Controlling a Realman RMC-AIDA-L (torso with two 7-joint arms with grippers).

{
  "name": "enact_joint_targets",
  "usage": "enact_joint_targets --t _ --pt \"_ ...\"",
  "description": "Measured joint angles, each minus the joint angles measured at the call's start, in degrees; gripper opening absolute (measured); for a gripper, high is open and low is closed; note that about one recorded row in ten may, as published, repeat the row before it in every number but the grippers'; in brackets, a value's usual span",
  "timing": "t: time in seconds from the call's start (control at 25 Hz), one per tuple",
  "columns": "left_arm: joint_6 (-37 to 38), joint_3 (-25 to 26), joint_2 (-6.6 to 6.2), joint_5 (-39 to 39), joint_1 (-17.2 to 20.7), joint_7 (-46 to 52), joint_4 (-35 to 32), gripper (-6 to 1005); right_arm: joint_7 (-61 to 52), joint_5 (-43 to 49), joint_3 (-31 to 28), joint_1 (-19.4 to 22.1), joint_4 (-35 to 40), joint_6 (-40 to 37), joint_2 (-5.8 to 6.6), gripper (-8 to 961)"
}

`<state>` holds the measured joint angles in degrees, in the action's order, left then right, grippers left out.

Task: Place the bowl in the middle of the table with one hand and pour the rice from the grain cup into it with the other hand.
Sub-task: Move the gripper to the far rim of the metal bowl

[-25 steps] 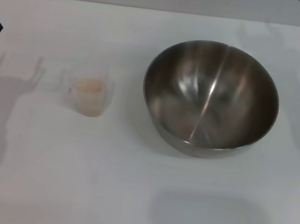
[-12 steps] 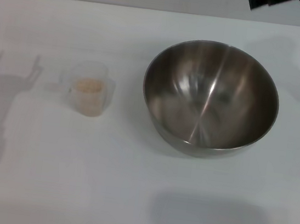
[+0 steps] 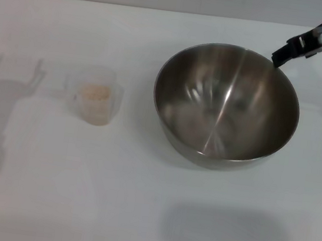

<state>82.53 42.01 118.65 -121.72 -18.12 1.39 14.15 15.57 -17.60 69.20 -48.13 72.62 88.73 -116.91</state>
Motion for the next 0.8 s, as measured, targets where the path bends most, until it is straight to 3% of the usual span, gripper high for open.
enact_joint_targets --t 0.68,0.8 --pt "-0.13 0.00 0.09 -0.08 -0.06 -0.07 0.00 861 4.31 -1.27 -1.43 0.23 -13.66 -8.76 -1.56 666" --pt "-0.08 0.00 0.09 -0.26 0.08 -0.07 0.00 861 4.77 -1.78 -1.31 0.22 -15.42 -10.06 -1.64 560"
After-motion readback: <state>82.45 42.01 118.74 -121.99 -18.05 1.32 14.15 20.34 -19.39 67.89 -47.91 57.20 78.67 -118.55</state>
